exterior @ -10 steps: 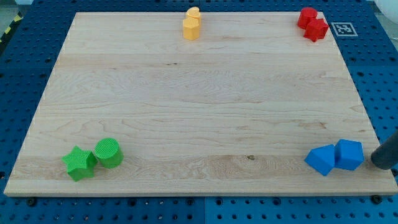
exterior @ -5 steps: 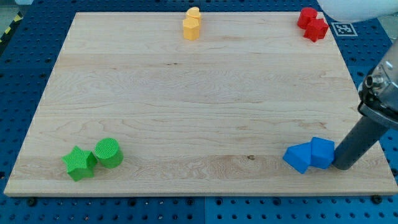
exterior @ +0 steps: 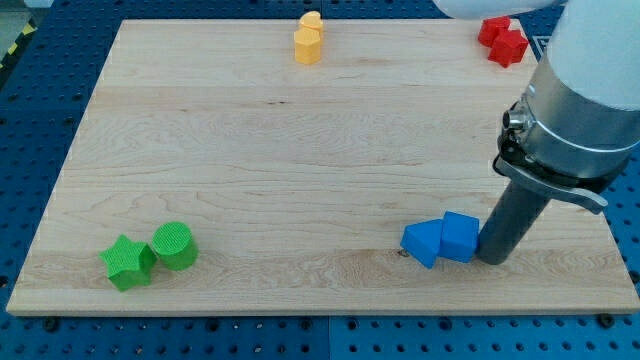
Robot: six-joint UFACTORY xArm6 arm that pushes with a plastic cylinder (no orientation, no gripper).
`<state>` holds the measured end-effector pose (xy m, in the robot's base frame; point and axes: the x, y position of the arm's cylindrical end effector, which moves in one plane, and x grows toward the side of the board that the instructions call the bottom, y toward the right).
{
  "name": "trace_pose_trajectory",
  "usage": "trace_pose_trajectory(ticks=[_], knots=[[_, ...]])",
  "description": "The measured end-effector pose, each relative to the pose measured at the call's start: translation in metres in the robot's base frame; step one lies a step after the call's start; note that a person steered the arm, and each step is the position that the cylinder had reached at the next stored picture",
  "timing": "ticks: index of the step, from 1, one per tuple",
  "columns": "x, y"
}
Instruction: Push the blue cube along with blue triangle towards bottom center
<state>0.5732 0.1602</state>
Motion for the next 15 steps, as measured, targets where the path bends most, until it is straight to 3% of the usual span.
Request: trace_pose_trajectory(ticks=[5, 15], knots=[[-0.028, -0.056], [-0.038, -0.134]])
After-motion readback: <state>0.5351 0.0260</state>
